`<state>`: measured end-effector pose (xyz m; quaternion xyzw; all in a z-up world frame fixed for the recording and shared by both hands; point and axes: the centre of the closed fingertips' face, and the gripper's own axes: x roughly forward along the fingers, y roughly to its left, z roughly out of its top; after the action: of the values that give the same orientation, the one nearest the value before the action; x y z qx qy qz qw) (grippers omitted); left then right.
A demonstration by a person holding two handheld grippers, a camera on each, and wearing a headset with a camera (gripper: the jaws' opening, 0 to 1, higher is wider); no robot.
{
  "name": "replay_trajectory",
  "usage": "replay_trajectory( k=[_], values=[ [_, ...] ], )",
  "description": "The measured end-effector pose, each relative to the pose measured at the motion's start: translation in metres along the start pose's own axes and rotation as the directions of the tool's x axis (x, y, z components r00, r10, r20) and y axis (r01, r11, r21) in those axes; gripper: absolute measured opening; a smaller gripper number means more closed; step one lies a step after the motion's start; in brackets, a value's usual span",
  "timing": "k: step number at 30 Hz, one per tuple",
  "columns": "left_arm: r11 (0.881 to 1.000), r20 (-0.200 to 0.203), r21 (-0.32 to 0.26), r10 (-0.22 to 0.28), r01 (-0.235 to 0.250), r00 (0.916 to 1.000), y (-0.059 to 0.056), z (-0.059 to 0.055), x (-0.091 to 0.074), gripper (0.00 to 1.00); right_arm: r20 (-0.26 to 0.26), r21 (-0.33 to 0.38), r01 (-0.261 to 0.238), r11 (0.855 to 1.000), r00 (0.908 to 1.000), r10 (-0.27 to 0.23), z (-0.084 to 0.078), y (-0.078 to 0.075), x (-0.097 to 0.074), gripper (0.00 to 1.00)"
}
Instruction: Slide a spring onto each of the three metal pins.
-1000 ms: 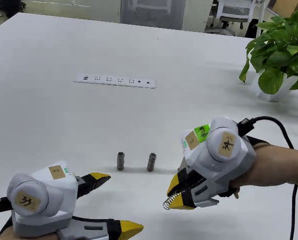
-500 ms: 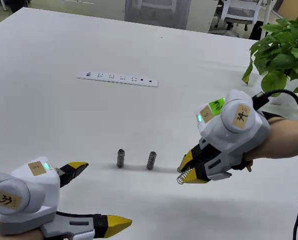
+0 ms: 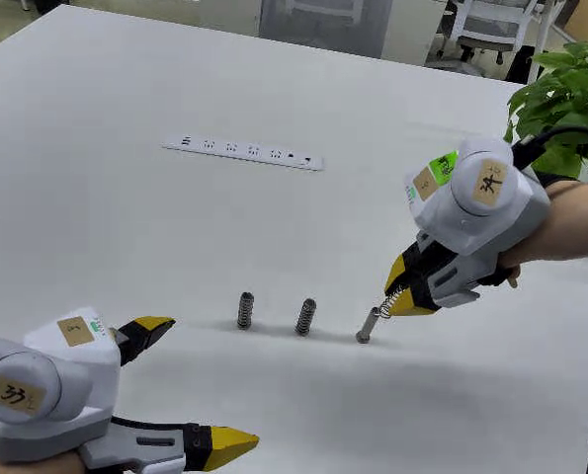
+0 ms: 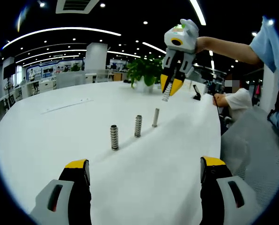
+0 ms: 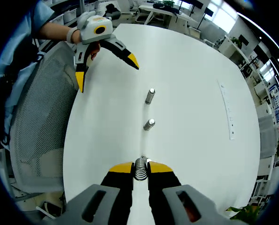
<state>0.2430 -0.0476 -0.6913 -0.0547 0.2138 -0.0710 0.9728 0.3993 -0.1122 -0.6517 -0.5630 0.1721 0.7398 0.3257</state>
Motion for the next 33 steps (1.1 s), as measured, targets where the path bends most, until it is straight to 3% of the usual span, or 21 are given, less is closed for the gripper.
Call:
replay_trajectory(
  k=[1, 5, 16, 33],
  values=[
    [1.000, -0.001, 0.007, 0.006, -0.006, 1.0000, 0.001, 0.000, 0.000, 1.00, -0.024, -0.016, 0.005, 1.000, 0.9997, -0.006, -0.003, -0.002, 0.001, 0.12],
    [1.000, 0.011, 0.009, 0.025, -0.025, 0.9996, 0.000, 0.002, 0.000, 0.99, -0.043, -0.029, 0.000, 1.000, 0.9991, -0.001, -0.004, -0.005, 0.006, 0.12],
    [0.999, -0.002, 0.027, 0.041, -0.041, 0.9991, 0.000, 0.001, 0.001, 0.98, -0.091, -0.062, -0.020, 0.998, 0.9957, 0.015, -0.009, -0.008, 0.018, 0.12],
    [0.999, -0.007, 0.021, 0.042, -0.041, 0.9991, 0.002, -0.002, 0.001, 0.98, -0.114, -0.082, -0.044, 0.996, 0.9929, 0.034, -0.009, -0.009, 0.026, 0.12]
  ],
)
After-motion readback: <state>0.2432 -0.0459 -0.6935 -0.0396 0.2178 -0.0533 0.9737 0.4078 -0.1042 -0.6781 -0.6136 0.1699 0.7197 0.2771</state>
